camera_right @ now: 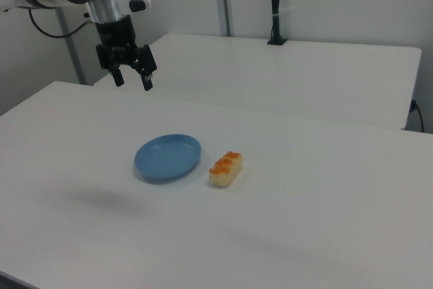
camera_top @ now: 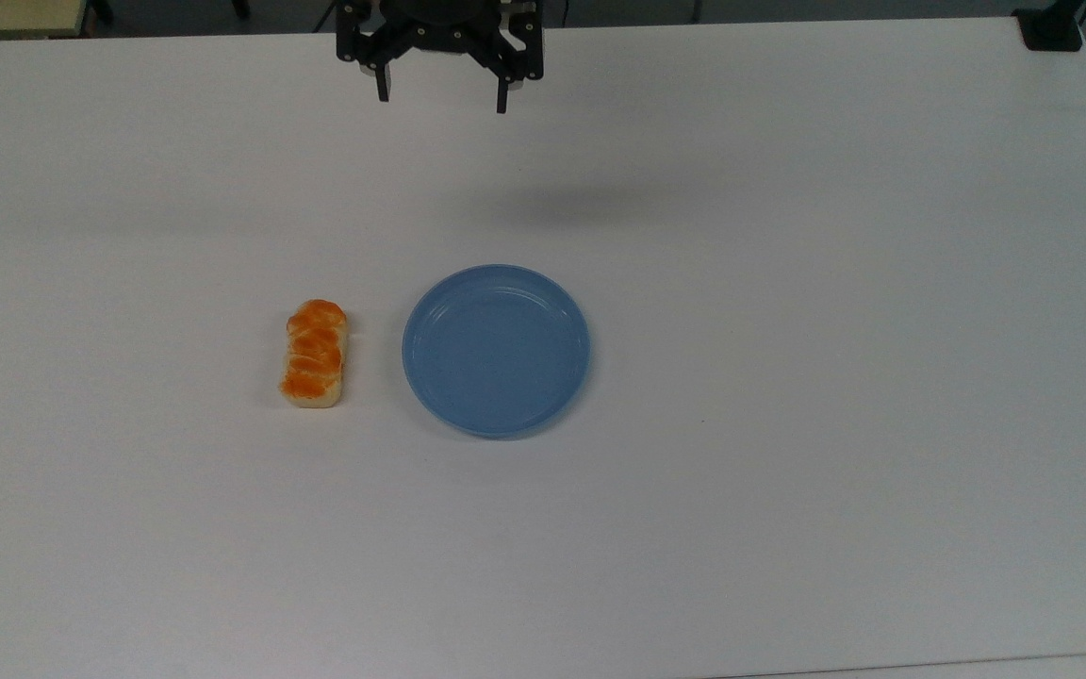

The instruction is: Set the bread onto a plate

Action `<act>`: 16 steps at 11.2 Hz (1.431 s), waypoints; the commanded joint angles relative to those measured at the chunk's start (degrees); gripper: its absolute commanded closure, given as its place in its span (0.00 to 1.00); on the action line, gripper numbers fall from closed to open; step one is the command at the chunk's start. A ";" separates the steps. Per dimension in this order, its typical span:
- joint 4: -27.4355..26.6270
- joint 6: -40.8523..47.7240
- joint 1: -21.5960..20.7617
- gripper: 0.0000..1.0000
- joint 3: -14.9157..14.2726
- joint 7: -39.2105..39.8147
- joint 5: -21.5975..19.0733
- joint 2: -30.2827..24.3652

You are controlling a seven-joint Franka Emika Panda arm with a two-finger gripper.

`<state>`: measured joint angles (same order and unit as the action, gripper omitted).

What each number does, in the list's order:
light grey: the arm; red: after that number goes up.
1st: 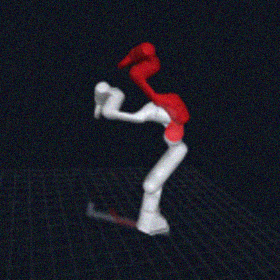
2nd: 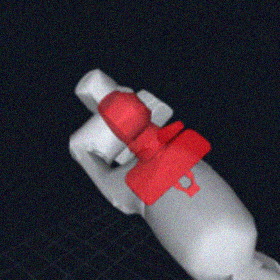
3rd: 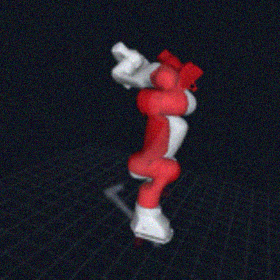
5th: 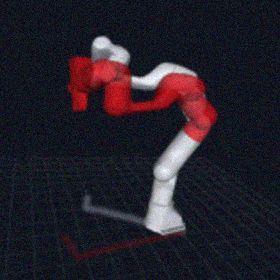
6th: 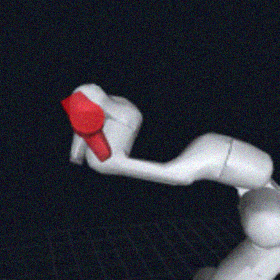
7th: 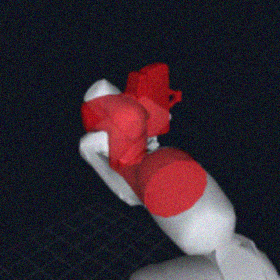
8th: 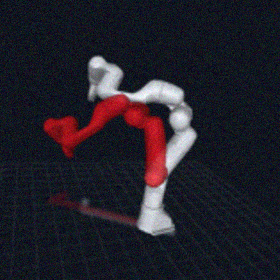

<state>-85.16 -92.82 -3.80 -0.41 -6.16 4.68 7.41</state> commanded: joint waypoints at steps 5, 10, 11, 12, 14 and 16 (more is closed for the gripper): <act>-2.38 1.85 0.72 0.00 -1.00 3.79 0.15 -2.40; -2.29 0.72 1.51 0.00 -1.09 5.36 0.32 -1.36; -2.29 -1.90 2.73 0.00 -1.09 6.94 -0.11 -0.39; -2.38 -5.41 3.27 0.00 -1.26 7.04 -0.20 0.66; -1.77 -9.47 7.30 0.00 -1.44 8.00 -0.55 4.87; -0.71 -12.10 10.29 0.00 -1.44 11.85 -0.73 9.27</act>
<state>-86.65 -101.73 3.89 -1.46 1.14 4.66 12.52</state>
